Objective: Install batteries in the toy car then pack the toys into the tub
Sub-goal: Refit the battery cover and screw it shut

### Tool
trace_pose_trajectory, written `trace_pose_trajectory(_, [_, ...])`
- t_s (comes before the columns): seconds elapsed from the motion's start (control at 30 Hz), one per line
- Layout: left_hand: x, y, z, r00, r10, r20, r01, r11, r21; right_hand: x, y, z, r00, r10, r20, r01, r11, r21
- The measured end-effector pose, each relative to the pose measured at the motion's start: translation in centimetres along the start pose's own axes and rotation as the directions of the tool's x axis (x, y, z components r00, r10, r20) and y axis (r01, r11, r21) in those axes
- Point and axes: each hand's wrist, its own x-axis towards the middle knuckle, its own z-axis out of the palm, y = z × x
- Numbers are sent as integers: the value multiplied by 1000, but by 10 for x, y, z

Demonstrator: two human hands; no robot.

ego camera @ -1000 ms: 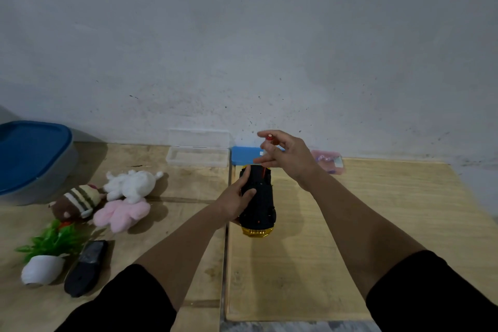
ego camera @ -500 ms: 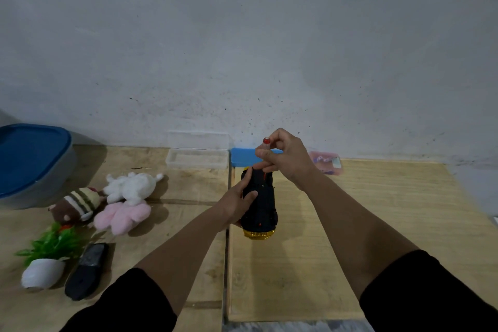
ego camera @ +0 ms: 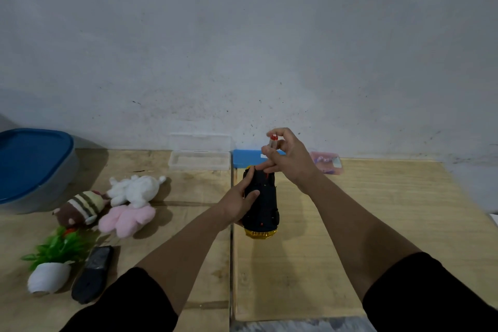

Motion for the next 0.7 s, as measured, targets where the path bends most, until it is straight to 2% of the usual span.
trace_pose_trajectory(0.1, [-1,0,-2,1000,12,7,-12,1000,-6,0,0,1,999,-3,44,3,1000,3])
trace_pose_trajectory(0.27, [-3,-3,-4,1000,1,17,-1,1000,-5,1,0,2,995,-2,-97,-9,993,-114])
trace_pose_trajectory(0.33, [-3,-5,-5,1000,1,20,-1,1000,-7,0,-1,3,996,-10,-91,-3,990,-139])
trace_pose_trajectory(0.47, [-4,-5,-6,999,3,33,-3,1000,-11,0,2,11,997,-59,-57,38,945,-324])
trace_pose_trajectory(0.57, [-6,-5,-7,998,7,55,-6,1000,-15,-1,6,17,993,-51,-104,5,913,-408])
trace_pose_trajectory(0.7, [-7,-3,-16,999,11,46,-10,1000,-24,-1,2,22,962,-120,-244,21,927,-373])
